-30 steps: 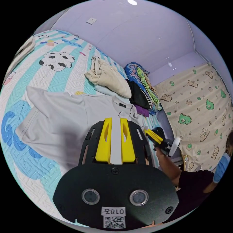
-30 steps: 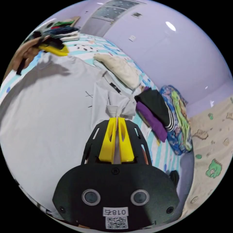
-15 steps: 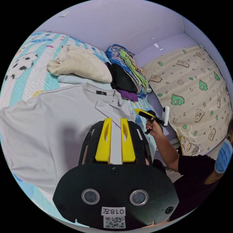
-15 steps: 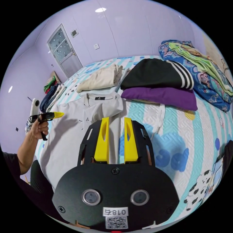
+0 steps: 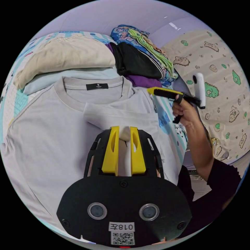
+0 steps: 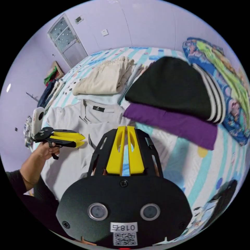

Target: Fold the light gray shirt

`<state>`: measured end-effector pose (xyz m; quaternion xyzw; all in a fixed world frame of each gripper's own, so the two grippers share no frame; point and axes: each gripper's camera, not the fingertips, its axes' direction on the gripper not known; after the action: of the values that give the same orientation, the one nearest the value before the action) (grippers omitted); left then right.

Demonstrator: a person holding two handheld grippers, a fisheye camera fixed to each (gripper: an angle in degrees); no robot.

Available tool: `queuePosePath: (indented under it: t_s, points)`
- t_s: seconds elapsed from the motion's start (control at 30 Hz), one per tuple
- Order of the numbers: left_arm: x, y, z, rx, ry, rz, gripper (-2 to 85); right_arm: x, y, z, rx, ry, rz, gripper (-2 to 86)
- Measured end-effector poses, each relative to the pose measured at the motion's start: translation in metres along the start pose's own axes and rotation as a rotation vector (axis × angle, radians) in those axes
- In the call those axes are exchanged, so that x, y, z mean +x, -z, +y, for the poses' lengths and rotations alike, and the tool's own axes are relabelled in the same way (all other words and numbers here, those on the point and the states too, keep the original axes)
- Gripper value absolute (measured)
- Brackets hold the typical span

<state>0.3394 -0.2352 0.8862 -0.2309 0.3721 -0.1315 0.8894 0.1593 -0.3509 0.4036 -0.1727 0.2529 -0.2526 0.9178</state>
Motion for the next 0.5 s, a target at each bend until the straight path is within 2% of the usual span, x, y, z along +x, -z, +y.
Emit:
queuePosePath:
  t_s: [0.13,0.27,0.3,0.4,0.43,0.5]
  points:
    - [0.009,-0.002,0.002,-0.010,-0.011,-0.025,6.4,-0.012,0.002,-0.010,-0.015,0.074,0.174,0.8]
    - [0.013,-0.001,0.010,-0.016,-0.004,-0.025,6.5,-0.003,-0.025,-0.008,-0.130,0.032,0.208,3.8]
    - [0.012,0.002,0.015,-0.008,0.004,-0.011,6.7,0.009,-0.027,-0.002,-0.141,-0.034,0.152,5.6]
    - [0.012,0.022,0.034,0.074,-0.006,-0.018,7.0,0.027,0.007,0.030,0.083,-0.164,-0.057,7.5]
    - [0.010,0.027,0.038,0.096,-0.003,-0.017,6.9,0.025,0.023,0.045,0.178,-0.157,-0.194,7.4]
    - [-0.001,0.044,0.054,0.166,0.027,0.015,6.6,0.011,0.035,0.063,0.189,-0.105,-0.333,7.4]
